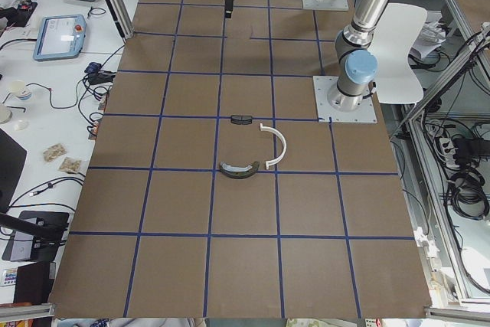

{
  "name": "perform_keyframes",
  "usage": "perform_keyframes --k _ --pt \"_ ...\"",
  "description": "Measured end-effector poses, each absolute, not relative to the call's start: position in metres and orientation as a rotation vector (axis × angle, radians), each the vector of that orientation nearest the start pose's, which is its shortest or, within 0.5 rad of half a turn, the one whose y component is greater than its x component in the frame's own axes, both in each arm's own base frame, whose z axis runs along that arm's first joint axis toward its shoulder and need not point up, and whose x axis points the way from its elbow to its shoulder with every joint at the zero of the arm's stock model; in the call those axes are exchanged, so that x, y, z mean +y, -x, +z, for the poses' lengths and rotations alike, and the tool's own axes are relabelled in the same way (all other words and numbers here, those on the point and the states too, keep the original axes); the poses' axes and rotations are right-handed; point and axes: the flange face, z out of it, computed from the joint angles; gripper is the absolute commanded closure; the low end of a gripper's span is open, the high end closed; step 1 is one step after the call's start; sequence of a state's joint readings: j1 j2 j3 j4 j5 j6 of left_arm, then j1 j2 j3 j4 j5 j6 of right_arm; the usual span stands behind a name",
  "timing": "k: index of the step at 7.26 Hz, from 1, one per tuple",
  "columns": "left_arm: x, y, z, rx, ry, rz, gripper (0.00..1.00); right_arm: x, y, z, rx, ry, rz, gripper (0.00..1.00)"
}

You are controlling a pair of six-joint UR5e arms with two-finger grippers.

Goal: Place bearing gear from tray to pile

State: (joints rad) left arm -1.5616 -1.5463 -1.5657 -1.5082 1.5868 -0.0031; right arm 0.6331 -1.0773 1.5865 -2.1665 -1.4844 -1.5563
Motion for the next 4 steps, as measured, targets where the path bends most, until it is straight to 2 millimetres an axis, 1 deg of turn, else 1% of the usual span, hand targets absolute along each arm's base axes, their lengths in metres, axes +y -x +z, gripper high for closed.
perform_keyframes --k 1,2,3,4 --pt "-0.491 0.127 0.509 3.122 0.02 -0.143 0.0 -0.512 0.406 0.291 3.034 0.93 -0.199 0.91" --pt "-0.491 0.127 0.509 3.122 0.02 -0.143 0.0 -0.531 0.357 0.313 3.017 0.896 -0.19 0.91" --pt "-0.491 0.127 0.509 3.122 0.02 -0.144 0.0 -0.555 0.3 0.32 3.003 0.846 -0.154 0.91" --pt "-0.491 0.127 0.509 3.122 0.02 -0.145 0.0 -0.58 0.232 0.318 3.007 0.773 -0.11 0.91"
